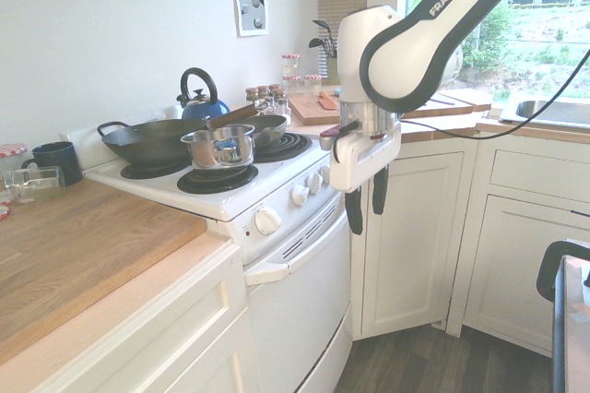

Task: Open the oven

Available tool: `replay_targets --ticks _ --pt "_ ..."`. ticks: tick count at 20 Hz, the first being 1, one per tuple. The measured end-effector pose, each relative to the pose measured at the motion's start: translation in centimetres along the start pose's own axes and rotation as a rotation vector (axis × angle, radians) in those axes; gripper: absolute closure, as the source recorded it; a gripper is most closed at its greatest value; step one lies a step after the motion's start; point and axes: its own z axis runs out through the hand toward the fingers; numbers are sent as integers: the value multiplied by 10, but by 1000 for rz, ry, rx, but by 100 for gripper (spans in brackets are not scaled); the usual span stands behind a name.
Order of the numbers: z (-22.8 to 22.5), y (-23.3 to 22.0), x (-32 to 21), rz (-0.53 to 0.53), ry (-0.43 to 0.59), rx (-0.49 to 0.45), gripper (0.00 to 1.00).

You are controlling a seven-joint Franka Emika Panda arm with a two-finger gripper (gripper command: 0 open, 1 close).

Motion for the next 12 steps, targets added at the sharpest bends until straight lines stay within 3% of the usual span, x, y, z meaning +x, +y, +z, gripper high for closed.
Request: replay_targets --ticks 5,12 --pt "58 -4 47 22 22 6 0" --pt "77 -32 99 -22 159 85 0"
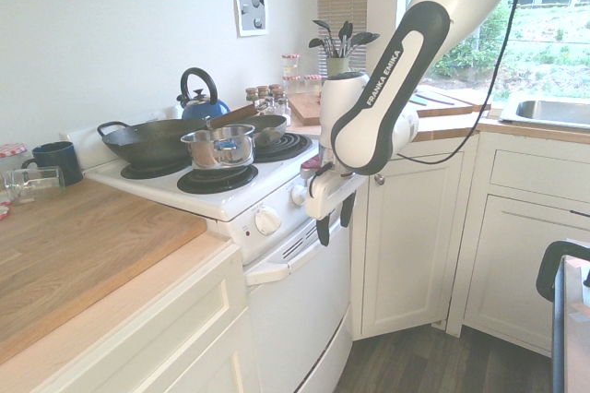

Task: Open the oven

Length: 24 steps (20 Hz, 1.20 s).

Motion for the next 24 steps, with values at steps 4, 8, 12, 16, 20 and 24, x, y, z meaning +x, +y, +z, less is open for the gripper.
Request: replay_targets --ticks 4,8,12,16,20,24 --pt "8 -15 9 -25 13 11 0" --pt "25 -18 16 -31 -9 15 0" --pt "26 -27 27 -28 -11 39 0" --pt "19 -36 40 -25 -20 46 0" --pt "41 -34 46 -34 -44 29 0" --pt "59 -36 49 -57 -62 33 0"
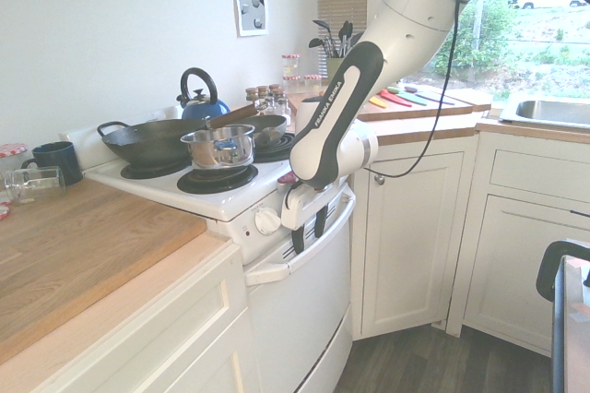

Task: Open the oven

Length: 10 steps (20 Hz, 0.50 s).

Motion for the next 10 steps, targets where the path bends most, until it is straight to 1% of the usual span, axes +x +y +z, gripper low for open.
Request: replay_targets --ticks 4,10 --pt "2 3 2 -13 -14 1 0" --pt "-8 21 17 -91 -31 -8 0"
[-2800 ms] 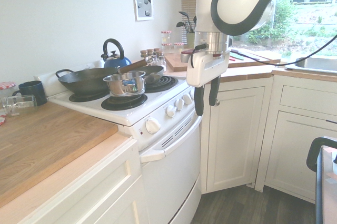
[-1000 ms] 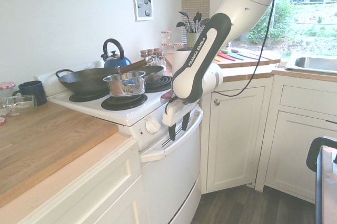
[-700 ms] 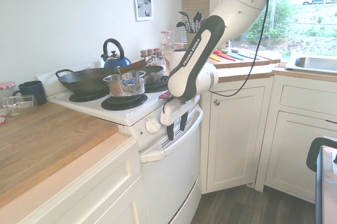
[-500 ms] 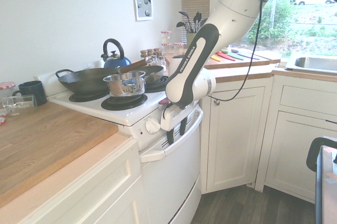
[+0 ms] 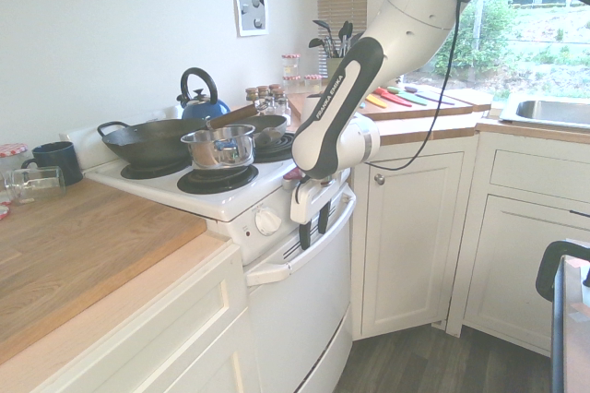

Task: Open the oven

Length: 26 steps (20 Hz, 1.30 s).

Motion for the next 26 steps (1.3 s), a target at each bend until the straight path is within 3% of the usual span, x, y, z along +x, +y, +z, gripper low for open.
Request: replay_targets --ticks 14,18,21,26 --pt "3 40 15 -24 5 -54 0" --pt "26 74 -8 -73 -46 -137 0" --pt "45 114 -32 -49 -97 -212 0" --pt "54 144 -58 -40 -90 -246 0"
